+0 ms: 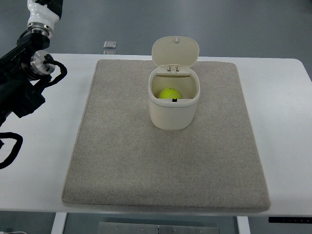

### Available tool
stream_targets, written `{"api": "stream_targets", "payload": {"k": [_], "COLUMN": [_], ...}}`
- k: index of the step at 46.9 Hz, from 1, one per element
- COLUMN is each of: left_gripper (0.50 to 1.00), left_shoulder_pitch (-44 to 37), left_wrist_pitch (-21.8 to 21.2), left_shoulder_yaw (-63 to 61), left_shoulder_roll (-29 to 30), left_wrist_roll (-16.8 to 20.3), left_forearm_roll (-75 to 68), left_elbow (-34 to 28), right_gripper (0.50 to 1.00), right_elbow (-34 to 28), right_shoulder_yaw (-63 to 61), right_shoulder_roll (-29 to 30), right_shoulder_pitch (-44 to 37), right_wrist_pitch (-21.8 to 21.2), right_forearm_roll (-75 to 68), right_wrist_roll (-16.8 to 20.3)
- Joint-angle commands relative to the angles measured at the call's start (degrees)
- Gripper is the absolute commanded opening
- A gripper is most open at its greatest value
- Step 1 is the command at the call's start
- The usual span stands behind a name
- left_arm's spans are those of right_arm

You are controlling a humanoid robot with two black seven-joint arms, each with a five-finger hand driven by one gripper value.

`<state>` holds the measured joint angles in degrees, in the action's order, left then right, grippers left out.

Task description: Put tennis ball into box with left hand

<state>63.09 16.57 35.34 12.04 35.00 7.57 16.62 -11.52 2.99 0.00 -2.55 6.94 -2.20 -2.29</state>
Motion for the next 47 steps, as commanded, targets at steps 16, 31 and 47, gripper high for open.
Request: {"api": "stream_targets", "payload": {"k": [16,31,47], "left_gripper": [0.591,0.926,0.992], "left_shoulder_pitch": [-7.1,-7.81,-10.18], "left_wrist_pitch": [5.93,5.05,5.05], "left_shoulder_yaw": [2.45,2.54,1.75], "left_shoulder_roll": [-1.59,-1.15,-0.62], "left_wrist_roll": [0.0,0.0,0.0], "left_forearm_roll": [12.91,13.52,12.73], "left_elbow": [-4.76,-4.67,-4.49], "right_gripper": [0.901,0.901,0.901], "right_elbow": [0.0,0.0,0.0], "right_shoulder_yaw": [0.0,0.0,0.0], "right_shoulder_roll": [0.0,0.0,0.0], "right_shoulder_pitch": [0.01,0.01,0.01], "right_wrist_pitch": [0.0,0.0,0.0], "right_forearm_roll": [0.0,0.0,0.0], "right_wrist_roll": [0.0,0.0,0.0]}}
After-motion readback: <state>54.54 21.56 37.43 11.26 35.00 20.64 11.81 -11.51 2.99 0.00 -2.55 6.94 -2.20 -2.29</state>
